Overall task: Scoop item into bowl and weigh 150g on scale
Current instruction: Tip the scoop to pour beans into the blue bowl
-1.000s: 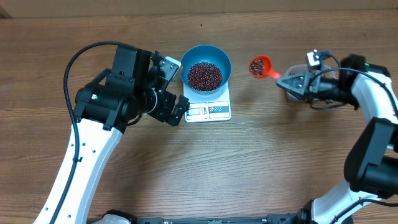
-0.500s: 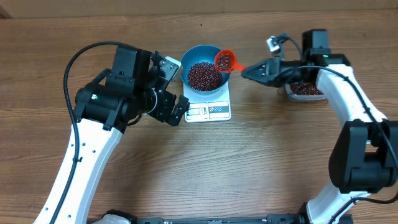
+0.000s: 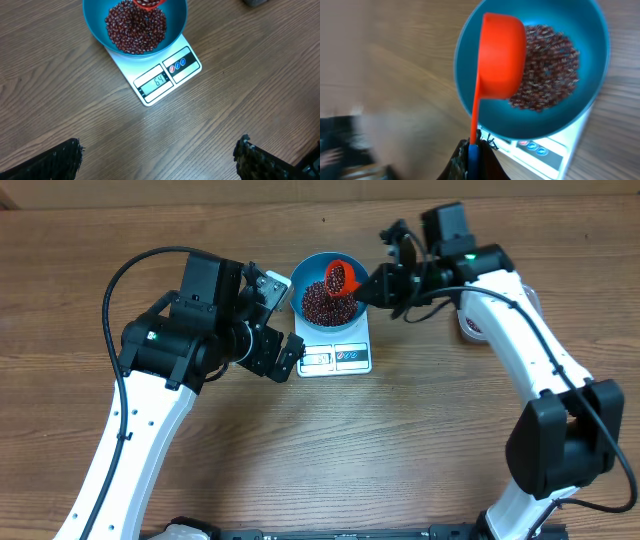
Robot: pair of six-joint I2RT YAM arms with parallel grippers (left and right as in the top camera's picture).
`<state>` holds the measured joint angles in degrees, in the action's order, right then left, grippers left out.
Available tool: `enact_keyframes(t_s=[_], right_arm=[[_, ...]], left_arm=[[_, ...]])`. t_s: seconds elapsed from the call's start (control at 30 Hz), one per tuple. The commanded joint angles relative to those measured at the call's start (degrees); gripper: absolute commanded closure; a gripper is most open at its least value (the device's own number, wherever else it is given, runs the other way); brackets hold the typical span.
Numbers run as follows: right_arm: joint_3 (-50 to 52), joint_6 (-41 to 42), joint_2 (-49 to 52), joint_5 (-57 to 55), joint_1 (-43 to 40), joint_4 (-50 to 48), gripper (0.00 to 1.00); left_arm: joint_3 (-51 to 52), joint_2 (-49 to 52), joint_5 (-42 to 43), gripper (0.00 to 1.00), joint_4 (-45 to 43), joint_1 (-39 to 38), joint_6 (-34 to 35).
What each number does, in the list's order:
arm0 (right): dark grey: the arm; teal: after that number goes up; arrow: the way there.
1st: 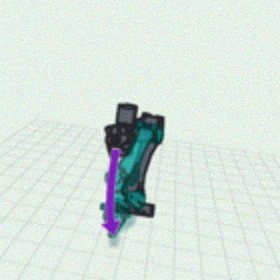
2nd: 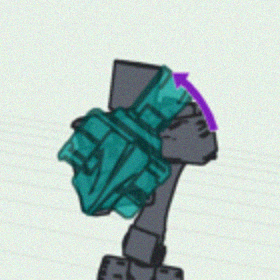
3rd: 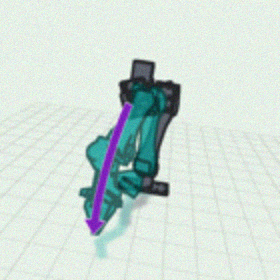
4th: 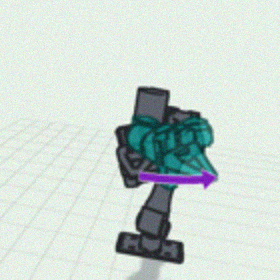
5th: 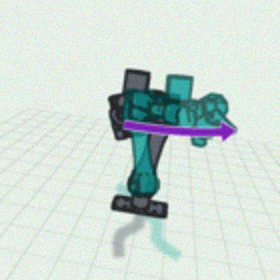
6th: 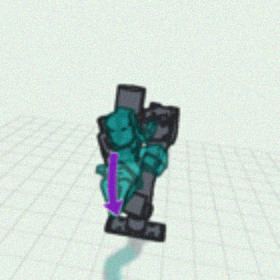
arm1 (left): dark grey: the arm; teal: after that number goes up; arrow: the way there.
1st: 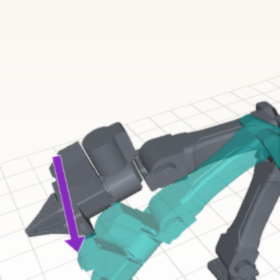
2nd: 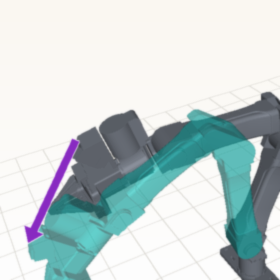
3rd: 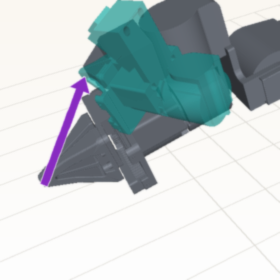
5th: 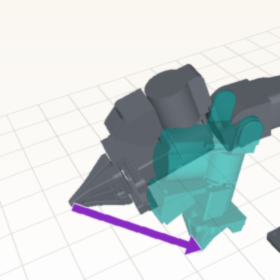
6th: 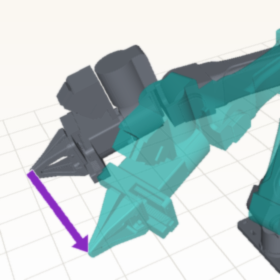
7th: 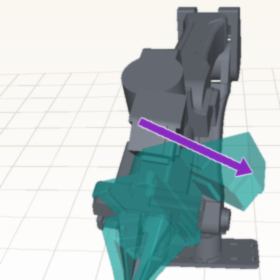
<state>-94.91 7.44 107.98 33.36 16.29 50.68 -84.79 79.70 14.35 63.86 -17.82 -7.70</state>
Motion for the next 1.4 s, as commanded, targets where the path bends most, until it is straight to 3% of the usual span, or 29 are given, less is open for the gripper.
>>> enact_keyframes(t_s=[0.0, 0.43, 0.73, 1.2, 1.37], right_arm=[[-5.2, -2.5, 0.2, -16.3, 3.5, 2.1, 0.96], [-12.9, -4.4, 0.1, -42.7, 14.3, 9.0, 0.96], [-15.8, -5.0, 0.1, -51.6, 19.3, 11.5, 0.96], [-15.8, -4.6, 0.0, -53.2, 20.6, 12.7, 0.96], [-15.8, -4.5, -0.3, -48.4, 19.0, 12.7, 0.96]], left_arm=[[-1.1, -0.3, 0.5, 0.0, 0.0, -0.2, -1.1], [-1.1, -0.3, 0.5, 0.0, 0.0, -0.2, -1.1], [-1.1, -0.3, 0.5, 0.0, 0.0, -0.2, -1.1], [-1.1, -0.3, 0.5, 0.01, 0.0, -0.2, -1.1], [-1.1, -0.3, 0.5, 0.0, 0.0, -0.2, -1.1]])
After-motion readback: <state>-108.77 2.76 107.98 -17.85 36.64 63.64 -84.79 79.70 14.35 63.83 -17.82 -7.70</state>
